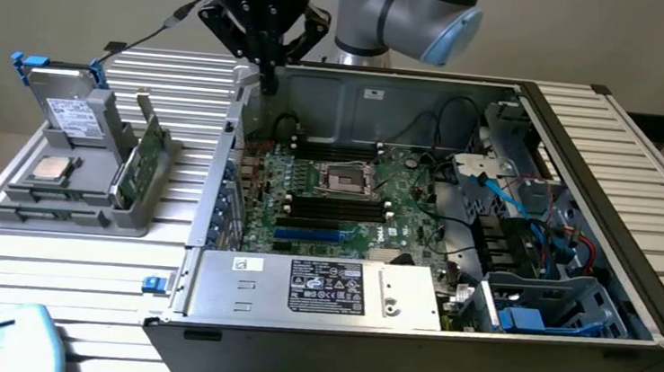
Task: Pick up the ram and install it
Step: 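Reach for the ram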
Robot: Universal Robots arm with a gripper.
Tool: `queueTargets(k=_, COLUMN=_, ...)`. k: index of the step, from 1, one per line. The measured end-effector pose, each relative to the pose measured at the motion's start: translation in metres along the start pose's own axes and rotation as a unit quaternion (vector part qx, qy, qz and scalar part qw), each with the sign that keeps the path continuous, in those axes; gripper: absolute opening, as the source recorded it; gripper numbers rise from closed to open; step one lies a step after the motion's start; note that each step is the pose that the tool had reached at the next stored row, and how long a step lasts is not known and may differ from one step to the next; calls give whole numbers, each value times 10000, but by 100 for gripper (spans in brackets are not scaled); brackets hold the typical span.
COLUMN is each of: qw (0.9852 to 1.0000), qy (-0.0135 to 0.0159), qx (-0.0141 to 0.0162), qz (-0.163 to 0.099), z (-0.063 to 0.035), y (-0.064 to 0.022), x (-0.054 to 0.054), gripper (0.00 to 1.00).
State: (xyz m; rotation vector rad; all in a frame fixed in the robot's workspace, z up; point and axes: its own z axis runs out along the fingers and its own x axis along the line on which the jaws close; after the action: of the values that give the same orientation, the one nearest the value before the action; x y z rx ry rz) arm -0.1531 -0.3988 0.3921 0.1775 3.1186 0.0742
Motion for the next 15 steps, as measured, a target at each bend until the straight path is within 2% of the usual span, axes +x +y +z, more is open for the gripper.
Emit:
queueTargets(k=3, qw=10000, qy=18, qx=2, qz=0, z=3, y=-16, x=139, gripper=11)
queueTargets(k=4, qw=10000, qy=35, qx=4, qz=2, z=5, y=-21, x=183, gripper=11)
queueTargets(k=8, qw=9998, qy=206, qx=23, qz=9, z=23, y=-41, x=345, gripper=11)
queueTargets(k=10, qw=9995, qy=301, qx=34, qz=14, z=30, y=-50, x=424, gripper=11)
queueTargets(k=11, qw=9994, qy=334, qx=39, qz=15, z=34, y=-55, x=467, gripper=11)
queueTargets(k=13, qw=9993, qy=376, qx=43, qz=17, z=50, y=-67, x=559, gripper=11)
queueTargets(k=15, qw=9993, qy=383, qx=44, qz=18, z=68, y=-79, x=648, gripper=11)
